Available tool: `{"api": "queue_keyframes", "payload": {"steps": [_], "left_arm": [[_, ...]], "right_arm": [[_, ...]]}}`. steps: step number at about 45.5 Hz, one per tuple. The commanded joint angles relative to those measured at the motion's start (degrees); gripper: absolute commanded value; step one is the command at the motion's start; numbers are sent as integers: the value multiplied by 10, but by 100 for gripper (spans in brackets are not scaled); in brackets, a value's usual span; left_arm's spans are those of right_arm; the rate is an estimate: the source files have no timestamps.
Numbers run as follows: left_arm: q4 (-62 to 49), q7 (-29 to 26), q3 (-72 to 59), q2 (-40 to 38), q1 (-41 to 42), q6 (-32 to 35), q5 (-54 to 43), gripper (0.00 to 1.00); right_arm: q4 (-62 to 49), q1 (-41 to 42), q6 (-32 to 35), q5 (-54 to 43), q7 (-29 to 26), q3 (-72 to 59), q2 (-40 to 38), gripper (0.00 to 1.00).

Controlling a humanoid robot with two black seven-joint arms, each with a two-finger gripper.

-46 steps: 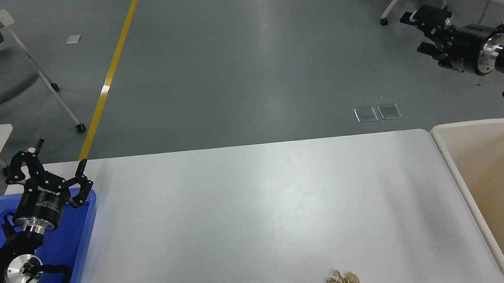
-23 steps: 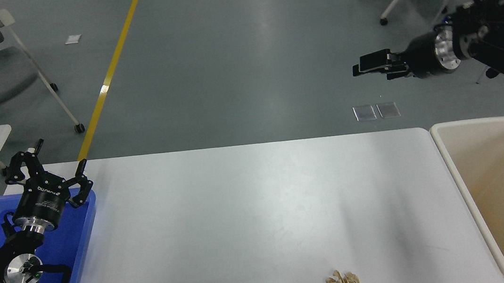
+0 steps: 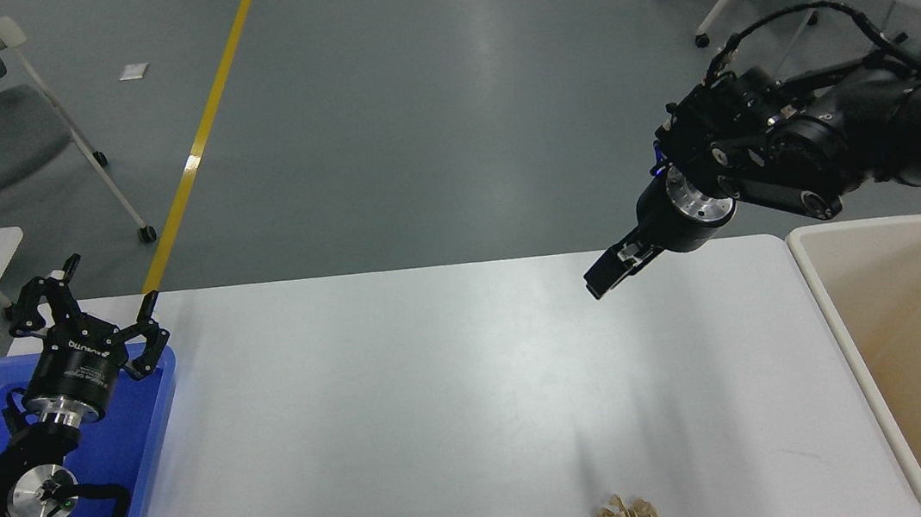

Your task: Clean the table surface

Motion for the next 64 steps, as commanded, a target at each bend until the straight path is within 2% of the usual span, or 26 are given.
{"api": "queue_keyframes", "payload": {"steps": [1, 16, 30, 64], "left_arm": [[0, 0, 0, 0, 0, 1, 0, 100], [1, 0, 0, 0, 0, 1, 0, 100], [0, 0, 1, 0, 0, 1, 0, 100], [0, 0, 0, 0, 0, 0, 0, 100]], "right_arm": [[91, 6, 1, -15, 1, -34, 19, 100], [107, -80, 0, -34, 0, -32, 18, 100], [145, -101, -1, -34, 0, 22, 19, 100], [70, -195, -20, -35, 0, 63, 1, 100]]}}
